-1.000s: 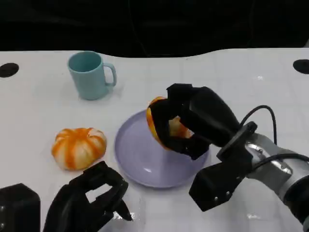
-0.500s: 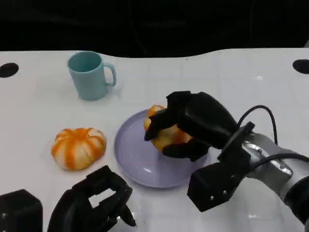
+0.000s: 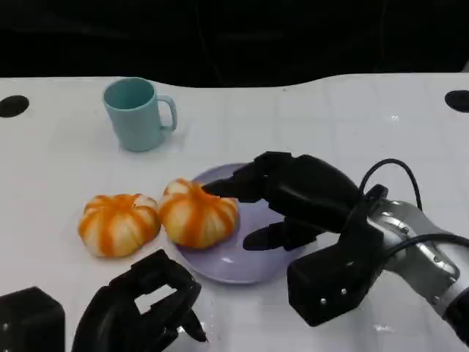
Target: Grasp the bread from the table and place it into the plate.
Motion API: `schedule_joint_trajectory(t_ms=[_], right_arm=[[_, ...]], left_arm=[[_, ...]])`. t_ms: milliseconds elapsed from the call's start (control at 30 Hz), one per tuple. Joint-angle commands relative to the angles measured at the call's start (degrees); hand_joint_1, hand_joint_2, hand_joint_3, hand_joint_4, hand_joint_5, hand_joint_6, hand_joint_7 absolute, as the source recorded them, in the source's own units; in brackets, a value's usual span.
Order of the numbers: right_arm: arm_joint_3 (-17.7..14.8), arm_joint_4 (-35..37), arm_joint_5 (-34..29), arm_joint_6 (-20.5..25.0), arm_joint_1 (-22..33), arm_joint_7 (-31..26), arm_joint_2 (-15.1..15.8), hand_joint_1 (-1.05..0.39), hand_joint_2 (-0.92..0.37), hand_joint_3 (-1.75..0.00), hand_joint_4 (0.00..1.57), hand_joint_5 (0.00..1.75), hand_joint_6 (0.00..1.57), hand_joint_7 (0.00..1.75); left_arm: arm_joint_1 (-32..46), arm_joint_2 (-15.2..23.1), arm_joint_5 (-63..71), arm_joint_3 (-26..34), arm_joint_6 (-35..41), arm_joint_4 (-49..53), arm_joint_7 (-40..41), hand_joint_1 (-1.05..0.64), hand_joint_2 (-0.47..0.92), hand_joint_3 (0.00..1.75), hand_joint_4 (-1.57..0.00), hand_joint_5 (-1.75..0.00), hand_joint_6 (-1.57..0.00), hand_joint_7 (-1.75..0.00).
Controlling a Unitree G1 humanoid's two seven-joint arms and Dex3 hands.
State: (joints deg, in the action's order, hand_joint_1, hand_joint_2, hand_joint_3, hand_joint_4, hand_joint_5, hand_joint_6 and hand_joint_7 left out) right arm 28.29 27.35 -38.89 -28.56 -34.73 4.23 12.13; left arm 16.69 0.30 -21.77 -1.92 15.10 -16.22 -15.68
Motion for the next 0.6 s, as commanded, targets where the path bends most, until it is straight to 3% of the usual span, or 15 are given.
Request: schedule_joint_trajectory(t_ms=[33,333,600], right_arm=[[-1.1,-2.4,2.0,1.1,0.9,2.5,1.4,-0.74,-0.92,-0.31,0.14,0.30,0.31,0.00],[-3.3,-9.3,5.8,3.4,4.5,7.2,3.7,-0.74,-0.92,-0.32,0.12,0.31,0.28,0.00],[-9.0,-15.3,11.9,1.3,11.4,5.9,5.5,-0.67,-0.92,-0.30,0.33,0.48,0.46,0.09]], left_arm=[[0.1,0.6,-0.1,0.5,-0.3,0.0,-0.2,-0.55,0.92,0.28,-0.72,-1.75,-0.70,-1.46],[0.2,0.5,-0.1,0.4,-0.2,-0.2,0.1,-0.55,0.92,0.28,-0.73,-1.75,-0.71,-1.46],[0.2,0.3,-0.5,0.6,0.5,-0.6,0.4,-0.54,0.92,0.30,-0.72,-1.74,-0.70,-1.45]])
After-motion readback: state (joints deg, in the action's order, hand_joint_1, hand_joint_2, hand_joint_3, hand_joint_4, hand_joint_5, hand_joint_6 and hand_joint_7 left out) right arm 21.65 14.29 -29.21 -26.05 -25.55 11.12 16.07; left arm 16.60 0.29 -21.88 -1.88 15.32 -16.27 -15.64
